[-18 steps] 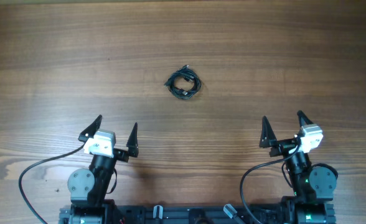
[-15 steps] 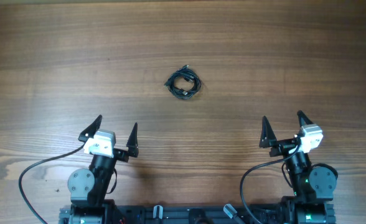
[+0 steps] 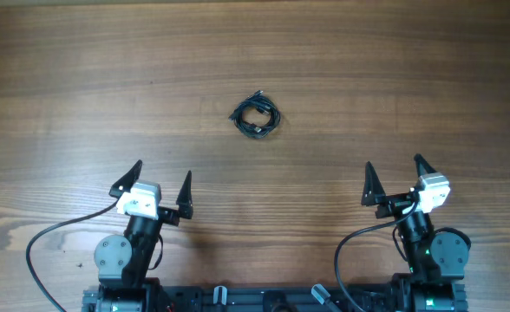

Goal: Untangle cables

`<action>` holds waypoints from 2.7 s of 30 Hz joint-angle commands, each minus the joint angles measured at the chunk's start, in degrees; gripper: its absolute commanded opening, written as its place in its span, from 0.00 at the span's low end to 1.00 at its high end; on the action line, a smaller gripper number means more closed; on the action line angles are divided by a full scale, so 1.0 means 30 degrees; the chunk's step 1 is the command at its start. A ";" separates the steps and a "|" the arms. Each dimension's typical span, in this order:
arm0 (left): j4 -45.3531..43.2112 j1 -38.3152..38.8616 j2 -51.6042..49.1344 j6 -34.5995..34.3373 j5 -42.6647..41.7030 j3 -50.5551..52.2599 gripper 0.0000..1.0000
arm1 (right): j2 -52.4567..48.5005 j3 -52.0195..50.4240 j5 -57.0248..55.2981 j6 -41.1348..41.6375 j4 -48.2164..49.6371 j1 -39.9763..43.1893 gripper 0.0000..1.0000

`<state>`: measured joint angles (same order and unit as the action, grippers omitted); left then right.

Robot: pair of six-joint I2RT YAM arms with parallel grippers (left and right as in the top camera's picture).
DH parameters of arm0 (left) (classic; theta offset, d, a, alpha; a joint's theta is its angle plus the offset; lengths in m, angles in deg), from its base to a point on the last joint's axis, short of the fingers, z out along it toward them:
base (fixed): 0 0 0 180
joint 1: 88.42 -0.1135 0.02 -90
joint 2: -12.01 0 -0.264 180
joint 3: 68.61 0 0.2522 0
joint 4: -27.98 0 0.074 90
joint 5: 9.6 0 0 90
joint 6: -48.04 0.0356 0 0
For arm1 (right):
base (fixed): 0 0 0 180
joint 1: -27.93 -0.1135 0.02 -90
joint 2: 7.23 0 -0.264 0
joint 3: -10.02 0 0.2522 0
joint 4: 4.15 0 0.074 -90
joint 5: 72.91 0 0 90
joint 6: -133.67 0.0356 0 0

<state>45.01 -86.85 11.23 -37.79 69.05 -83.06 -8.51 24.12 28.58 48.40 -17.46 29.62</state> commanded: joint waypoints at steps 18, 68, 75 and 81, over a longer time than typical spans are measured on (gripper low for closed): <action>0.0058 0.0117 0.0153 -0.0117 0.0255 0.0109 1.00 | -0.0131 0.0000 -0.0197 0.0051 0.0095 0.0044 1.00; 1.4455 0.2718 -2.4174 -0.5304 -0.2463 -2.4698 1.00 | -2.2790 2.5624 -0.0153 -0.5639 -1.9883 -0.8794 1.00; 1.6407 0.3825 -2.7197 -0.5370 0.0117 -2.5376 1.00 | -2.2972 2.5616 0.0401 -0.4881 -1.8462 -0.8874 1.00; 1.5511 0.3832 -3.0906 -0.5486 -0.0007 -2.5383 1.00 | -2.3015 2.5616 -0.0175 -0.4532 -1.8178 -0.8867 1.00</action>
<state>93.05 -75.55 -75.58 -55.06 67.89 -158.62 -77.47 99.55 29.41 34.59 -72.71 3.15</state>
